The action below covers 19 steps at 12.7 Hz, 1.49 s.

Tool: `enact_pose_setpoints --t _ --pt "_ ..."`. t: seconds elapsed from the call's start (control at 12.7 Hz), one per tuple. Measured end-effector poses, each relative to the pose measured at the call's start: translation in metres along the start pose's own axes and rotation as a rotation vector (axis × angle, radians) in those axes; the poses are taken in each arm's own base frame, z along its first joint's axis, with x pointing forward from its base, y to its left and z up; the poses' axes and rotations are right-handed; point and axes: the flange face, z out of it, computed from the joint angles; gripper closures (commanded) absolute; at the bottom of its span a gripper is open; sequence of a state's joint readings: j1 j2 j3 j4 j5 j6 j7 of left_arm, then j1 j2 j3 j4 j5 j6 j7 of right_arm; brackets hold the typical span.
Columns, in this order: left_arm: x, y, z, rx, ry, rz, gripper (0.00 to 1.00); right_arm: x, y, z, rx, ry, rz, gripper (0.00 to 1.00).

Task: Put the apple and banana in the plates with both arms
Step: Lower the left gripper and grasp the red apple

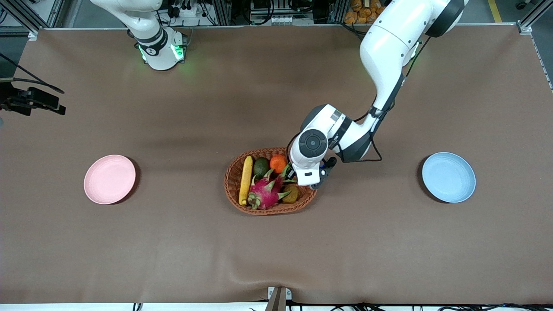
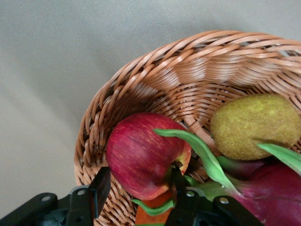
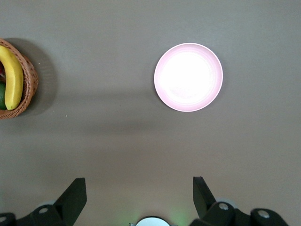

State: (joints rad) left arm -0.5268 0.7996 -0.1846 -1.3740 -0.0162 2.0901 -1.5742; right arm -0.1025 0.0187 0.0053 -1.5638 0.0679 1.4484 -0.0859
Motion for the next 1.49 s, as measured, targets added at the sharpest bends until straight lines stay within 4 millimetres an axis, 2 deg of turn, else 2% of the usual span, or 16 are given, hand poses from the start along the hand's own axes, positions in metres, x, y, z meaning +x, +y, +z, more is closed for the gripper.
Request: enact_pose_setpoints --t 0.24,0.31,0.47,0.71,0.94,1.18,1.34,1.49 --pt "0.000 0.000 -0.001 0.002 0.000 0.004 0.63 0.000 -0.011 0.001 0.006 -0.009 -0.044 0.00" --pt "0.000 0.000 -0.001 0.002 0.000 0.004 0.70 0.000 -0.012 0.003 0.012 -0.016 -0.069 0.00" --pt "0.000 0.000 -0.002 0.003 0.000 0.004 1.00 0.001 -0.015 0.005 0.021 -0.024 -0.094 0.00" --pt "0.005 0.001 -0.003 0.001 -0.010 -0.013 1.00 0.003 -0.024 0.008 0.023 -0.030 -0.115 0.00" --pt "0.024 0.001 -0.006 -0.002 -0.023 -0.048 1.00 0.005 -0.027 0.012 0.023 -0.036 -0.122 0.00" --pt "0.028 -0.001 -0.015 0.029 -0.032 -0.056 1.00 0.006 -0.029 0.013 0.023 -0.039 -0.125 0.00" --pt "0.037 -0.003 -0.040 0.033 -0.055 -0.079 1.00 0.006 -0.029 0.013 0.023 -0.040 -0.126 0.00" --pt "0.043 -0.009 -0.078 0.022 -0.065 -0.091 1.00 0.006 -0.029 0.014 0.023 -0.042 -0.126 0.00"
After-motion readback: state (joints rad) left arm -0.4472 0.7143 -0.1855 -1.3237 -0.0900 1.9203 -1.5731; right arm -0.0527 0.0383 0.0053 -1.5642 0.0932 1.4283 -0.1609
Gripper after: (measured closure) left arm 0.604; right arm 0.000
